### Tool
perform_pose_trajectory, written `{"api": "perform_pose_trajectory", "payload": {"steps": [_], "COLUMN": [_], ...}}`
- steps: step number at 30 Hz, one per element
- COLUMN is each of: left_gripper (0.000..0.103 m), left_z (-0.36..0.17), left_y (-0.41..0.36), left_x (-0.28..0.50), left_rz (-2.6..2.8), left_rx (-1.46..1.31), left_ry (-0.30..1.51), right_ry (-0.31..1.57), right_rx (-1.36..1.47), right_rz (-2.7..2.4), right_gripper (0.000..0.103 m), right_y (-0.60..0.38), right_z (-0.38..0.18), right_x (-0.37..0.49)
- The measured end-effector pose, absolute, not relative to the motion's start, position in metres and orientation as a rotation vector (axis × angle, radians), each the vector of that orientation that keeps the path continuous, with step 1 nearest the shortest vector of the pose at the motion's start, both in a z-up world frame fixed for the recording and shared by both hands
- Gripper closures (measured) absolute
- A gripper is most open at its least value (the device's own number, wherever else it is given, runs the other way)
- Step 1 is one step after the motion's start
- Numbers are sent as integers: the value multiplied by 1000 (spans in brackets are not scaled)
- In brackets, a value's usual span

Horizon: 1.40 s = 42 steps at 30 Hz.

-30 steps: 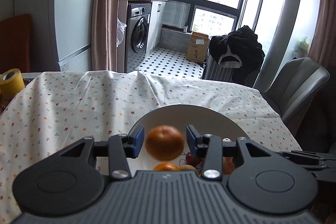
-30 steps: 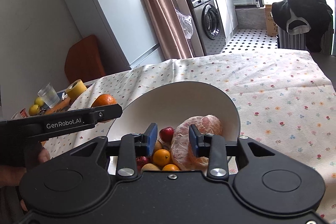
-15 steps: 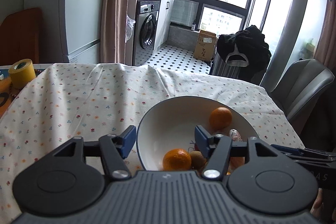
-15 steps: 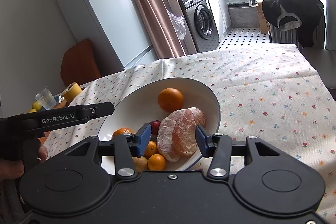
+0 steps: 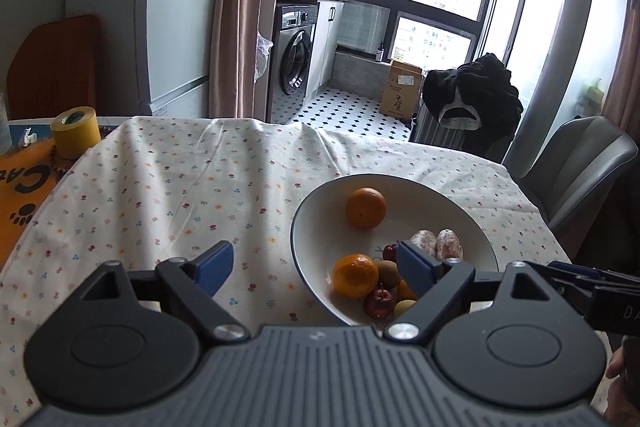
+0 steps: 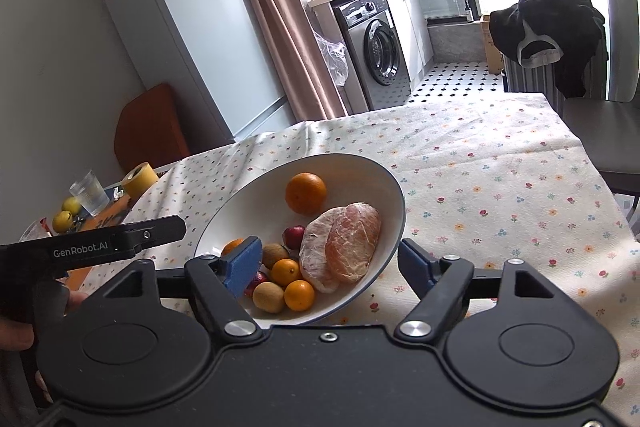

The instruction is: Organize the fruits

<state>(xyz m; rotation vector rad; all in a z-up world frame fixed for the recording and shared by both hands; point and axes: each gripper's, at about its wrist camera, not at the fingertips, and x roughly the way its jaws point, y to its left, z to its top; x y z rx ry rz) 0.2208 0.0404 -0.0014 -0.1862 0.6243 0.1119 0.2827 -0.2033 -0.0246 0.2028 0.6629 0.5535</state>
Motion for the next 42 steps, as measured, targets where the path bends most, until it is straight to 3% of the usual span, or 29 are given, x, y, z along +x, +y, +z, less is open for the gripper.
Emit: {"api": "perform_pose_trajectory", "payload": {"steps": [8,16,42], "left_gripper": [6,4,0], "left_z": [13,25,43], "left_y": [44,48,31], "left_x": [193,167,84], "left_rz": [106,106,119], "left_rx": [-198,-211,-174], "left_ry": [592,571,547], "right_ry": [632,614,574], "right_rx": [197,190,115], "right_rz": [555,565,583], "right_gripper": [12,0,0], "right_y": [-208,-210,-227], "right_z": [-11,-1,25], "right_x": [262,243,172]}}
